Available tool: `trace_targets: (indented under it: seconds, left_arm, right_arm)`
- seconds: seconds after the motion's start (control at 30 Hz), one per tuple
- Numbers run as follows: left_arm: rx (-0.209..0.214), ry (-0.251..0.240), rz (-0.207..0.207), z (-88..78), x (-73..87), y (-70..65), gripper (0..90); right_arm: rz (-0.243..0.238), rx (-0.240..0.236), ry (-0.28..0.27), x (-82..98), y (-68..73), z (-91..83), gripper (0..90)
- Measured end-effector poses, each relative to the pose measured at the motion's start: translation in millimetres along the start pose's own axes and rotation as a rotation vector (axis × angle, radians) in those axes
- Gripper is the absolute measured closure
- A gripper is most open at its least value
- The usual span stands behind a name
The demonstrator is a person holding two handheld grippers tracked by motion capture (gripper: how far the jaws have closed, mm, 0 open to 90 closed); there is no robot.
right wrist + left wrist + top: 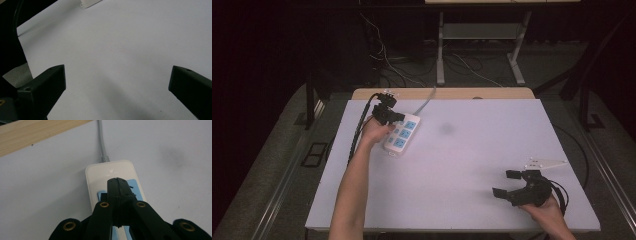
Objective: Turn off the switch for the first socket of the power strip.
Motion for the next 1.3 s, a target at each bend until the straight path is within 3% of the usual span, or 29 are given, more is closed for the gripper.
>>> trace_targets:
  seconds: [0.27,0.5,0.83,0.97,1.07,1.17,1.3]
  left_arm:
    - [0.016,-0.041,-0.002,-17.4,-4.7,-8.4,89.4]
    - [0.036,-0.079,0.023,-36.5,-8.7,-20.2,88.9]
    - [0.046,-0.111,0.038,-61.2,-6.8,-34.5,80.1]
    - [0.066,-0.128,0.011,-69.8,-3.4,-38.4,64.5]
    - [0.069,-0.135,-0.014,-75.6,0.0,-40.7,41.3]
    - [0.08,-0.12,0.0,-80.2,4.5,-44.3,16.9]
    - [0.098,-0.117,-0.005,-86.1,9.5,-48.3,2.9]
  right_arm:
    - [0.0,0.001,-0.003,-0.2,0.4,-0.4,0.8]
    - [-0.002,-0.002,-0.004,-0.6,0.9,-0.5,0.8]
    - [-0.009,-0.005,-0.008,-1.3,2.4,-1.1,0.8]
    - [-0.012,-0.007,-0.01,-1.7,2.8,-1.3,0.8]
    - [-0.015,-0.01,-0.005,-1.8,2.7,-0.7,0.8]
    - [-0.013,-0.011,-0.008,-2.0,3.0,-1.2,0.8]
    - [-0.013,-0.012,-0.008,-2.0,3.5,-1.2,0.8]
Point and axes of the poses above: each handheld gripper's, and its own axes: z roughly forward along the jaws, x roughly out of its underside, y roughly to its left, the point moved 2 cm from there along z, roughly forward along the jaws, and after that the axes turned 1 degree about -x, right-handed, at the moved point
